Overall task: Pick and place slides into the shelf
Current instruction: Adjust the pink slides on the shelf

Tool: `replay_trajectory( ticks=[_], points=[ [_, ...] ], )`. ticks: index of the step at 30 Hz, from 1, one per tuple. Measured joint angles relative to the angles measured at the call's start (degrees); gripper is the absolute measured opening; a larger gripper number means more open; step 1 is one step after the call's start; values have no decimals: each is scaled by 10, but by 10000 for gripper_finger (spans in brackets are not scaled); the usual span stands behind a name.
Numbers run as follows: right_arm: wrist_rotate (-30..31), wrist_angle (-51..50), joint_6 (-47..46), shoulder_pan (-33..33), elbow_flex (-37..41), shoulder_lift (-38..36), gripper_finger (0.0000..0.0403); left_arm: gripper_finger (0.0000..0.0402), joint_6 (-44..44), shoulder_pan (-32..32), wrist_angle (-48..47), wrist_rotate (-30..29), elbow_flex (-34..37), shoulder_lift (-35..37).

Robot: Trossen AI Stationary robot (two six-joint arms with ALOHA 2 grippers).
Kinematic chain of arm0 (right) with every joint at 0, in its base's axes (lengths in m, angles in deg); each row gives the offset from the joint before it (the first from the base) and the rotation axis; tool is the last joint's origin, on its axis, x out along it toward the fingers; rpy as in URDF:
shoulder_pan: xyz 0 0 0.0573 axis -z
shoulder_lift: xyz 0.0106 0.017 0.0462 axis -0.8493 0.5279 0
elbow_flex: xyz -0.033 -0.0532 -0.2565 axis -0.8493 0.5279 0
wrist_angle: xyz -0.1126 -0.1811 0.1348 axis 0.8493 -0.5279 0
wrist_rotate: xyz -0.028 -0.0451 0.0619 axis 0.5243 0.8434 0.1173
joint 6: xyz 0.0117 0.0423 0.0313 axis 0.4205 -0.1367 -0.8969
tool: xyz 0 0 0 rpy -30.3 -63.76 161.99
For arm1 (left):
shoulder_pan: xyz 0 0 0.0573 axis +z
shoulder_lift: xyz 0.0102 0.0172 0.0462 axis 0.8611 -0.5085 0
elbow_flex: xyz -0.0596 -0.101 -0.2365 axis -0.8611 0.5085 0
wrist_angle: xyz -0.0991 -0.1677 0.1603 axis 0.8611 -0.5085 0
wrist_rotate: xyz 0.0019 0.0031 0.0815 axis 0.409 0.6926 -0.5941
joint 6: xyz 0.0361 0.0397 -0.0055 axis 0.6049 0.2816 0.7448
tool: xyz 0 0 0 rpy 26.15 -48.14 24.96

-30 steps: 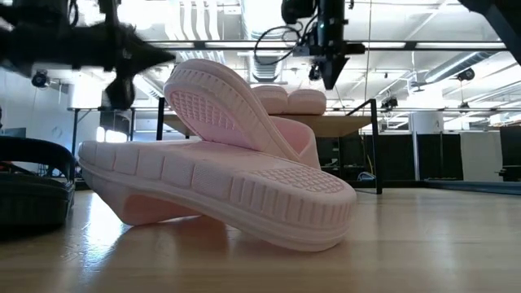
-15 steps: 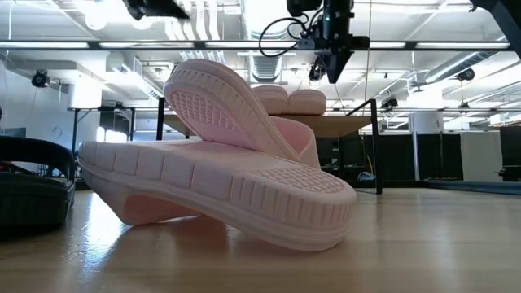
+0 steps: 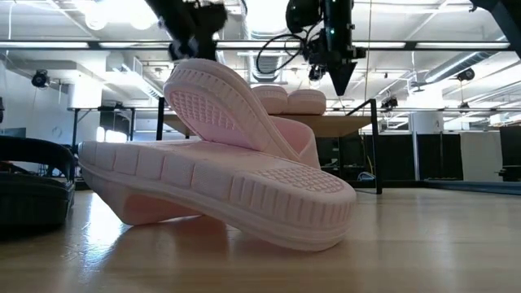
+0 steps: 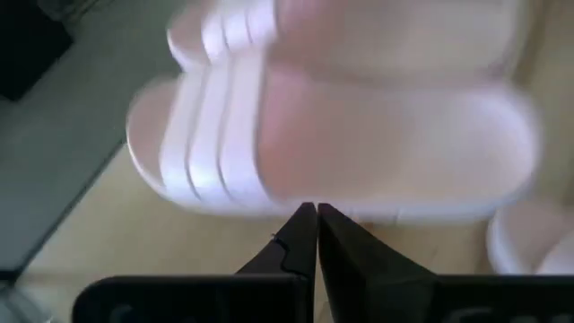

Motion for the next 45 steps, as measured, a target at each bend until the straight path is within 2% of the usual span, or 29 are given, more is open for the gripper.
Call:
replay_trajectory(
  ticks=[4,8,13,17,22,29,35,45],
  points=[
    [0,22,18,11,29,0,13,0,-45,32,-22,13,7,3],
    [-33,51,42,26,53,0,13,0,-52,75,-24,84,11,13],
    [-72,77,35,33,61,0,13,0,-1,119,-22,122,10,-20],
    [-80,79,44,32,61,0,13,0,41,144,-9,160,-1,-54],
    [-137,86,45,31,61,0,13,0,86,167,-12,161,-23,-94],
    [-180,115,47,15,61,0,13,0,118,202,17,162,-50,-111],
    [-196,118,48,11,68,0,13,0,130,226,4,161,-47,-101],
    [-212,167,62,9,68,0,13,0,124,227,-21,181,-46,-76]
  ],
)
